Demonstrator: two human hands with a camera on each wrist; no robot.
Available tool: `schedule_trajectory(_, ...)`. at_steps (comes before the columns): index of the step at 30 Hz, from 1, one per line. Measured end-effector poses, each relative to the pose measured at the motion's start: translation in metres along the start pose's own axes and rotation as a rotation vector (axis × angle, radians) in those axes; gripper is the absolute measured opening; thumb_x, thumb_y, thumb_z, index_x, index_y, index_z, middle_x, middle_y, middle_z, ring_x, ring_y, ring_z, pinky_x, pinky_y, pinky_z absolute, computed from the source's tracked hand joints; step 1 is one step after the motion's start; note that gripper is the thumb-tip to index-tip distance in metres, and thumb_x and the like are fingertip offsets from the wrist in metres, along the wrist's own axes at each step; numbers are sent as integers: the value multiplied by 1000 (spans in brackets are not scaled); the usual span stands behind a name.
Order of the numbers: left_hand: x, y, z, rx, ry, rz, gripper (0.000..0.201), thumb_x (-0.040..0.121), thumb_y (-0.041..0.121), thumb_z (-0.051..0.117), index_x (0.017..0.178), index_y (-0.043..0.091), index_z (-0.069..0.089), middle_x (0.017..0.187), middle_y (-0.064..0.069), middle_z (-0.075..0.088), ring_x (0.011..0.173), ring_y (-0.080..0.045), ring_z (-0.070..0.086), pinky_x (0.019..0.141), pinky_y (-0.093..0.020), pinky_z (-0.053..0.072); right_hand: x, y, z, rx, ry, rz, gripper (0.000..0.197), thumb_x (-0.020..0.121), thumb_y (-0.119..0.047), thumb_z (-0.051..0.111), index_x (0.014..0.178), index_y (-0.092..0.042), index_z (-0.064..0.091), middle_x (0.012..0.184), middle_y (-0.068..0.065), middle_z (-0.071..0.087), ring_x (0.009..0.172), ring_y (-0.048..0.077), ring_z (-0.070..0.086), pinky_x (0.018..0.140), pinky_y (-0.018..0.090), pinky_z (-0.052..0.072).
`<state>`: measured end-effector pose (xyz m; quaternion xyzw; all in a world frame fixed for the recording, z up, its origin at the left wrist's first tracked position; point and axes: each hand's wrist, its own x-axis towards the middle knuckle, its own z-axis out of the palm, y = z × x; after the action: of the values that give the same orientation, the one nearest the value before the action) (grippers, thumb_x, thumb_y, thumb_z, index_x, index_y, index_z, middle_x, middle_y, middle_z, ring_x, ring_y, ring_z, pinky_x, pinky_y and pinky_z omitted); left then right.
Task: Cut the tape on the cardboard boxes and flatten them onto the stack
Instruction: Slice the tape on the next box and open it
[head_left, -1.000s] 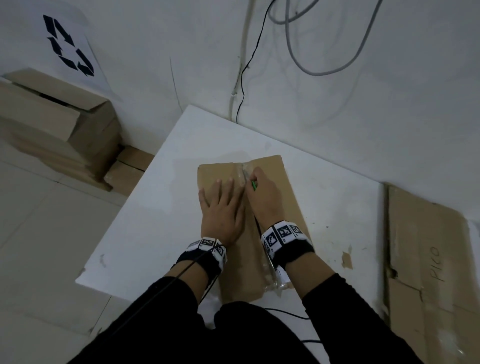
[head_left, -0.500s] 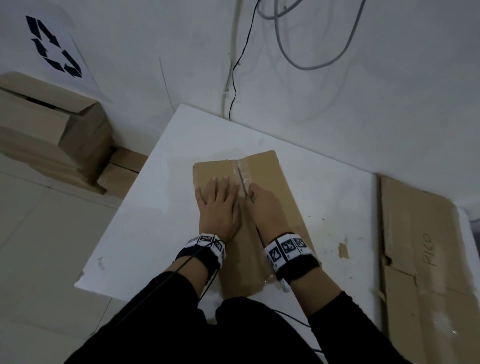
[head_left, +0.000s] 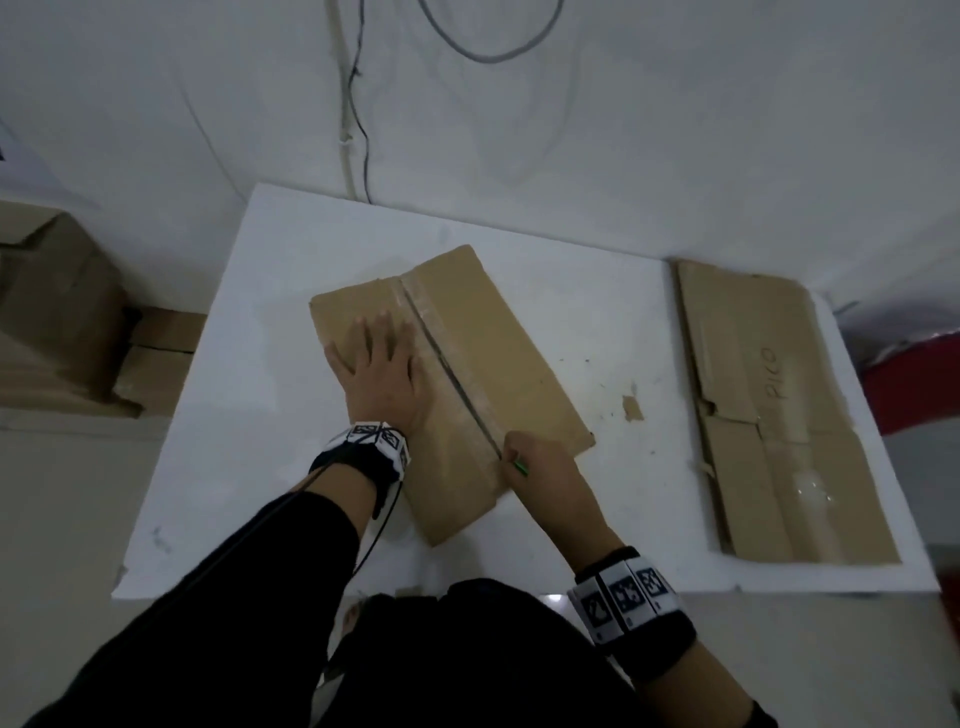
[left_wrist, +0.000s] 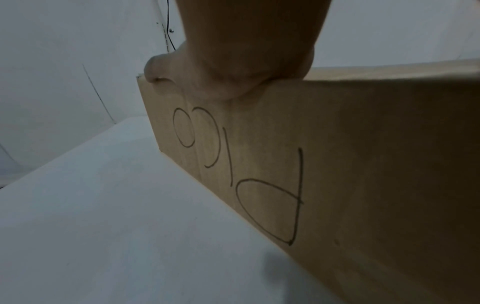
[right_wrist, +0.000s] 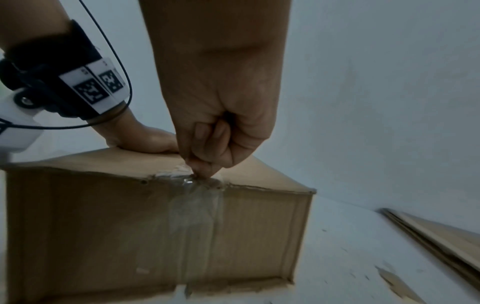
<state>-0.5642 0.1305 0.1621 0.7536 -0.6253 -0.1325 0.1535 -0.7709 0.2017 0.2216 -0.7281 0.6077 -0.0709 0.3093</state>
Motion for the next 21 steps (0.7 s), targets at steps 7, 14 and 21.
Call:
schedule_trajectory(7,-1,1,-1,3,19,-15,51,99,32,38,149,26,33,159,-6,19,147,-32,8,111,-60,-9,-56,4,-2,115,104,109,14,89,-6,53,78,-7,44,57,2,29,52,10,23,52,26,17)
schedule_trajectory(14,-1,-2,-9,-18,0,17,53,99,33,41,149,23,30,159,-9,19,146,-34,9,112,-60,-7,-83,17,-13,168,154,197,34,83,-10,65,63,-26,43,55,7,53,49,14,46,49,27,34)
schedule_trajectory(21,-46,19,-9,-54,-156,884,35,92,48,42,109,21,59,120,-1,57,112,-23,51,97,-39,28,-51,12,-16,537,601,252,13,101,-22,54,96,-10,53,78,-1,67,60,1,57,57,10,43)
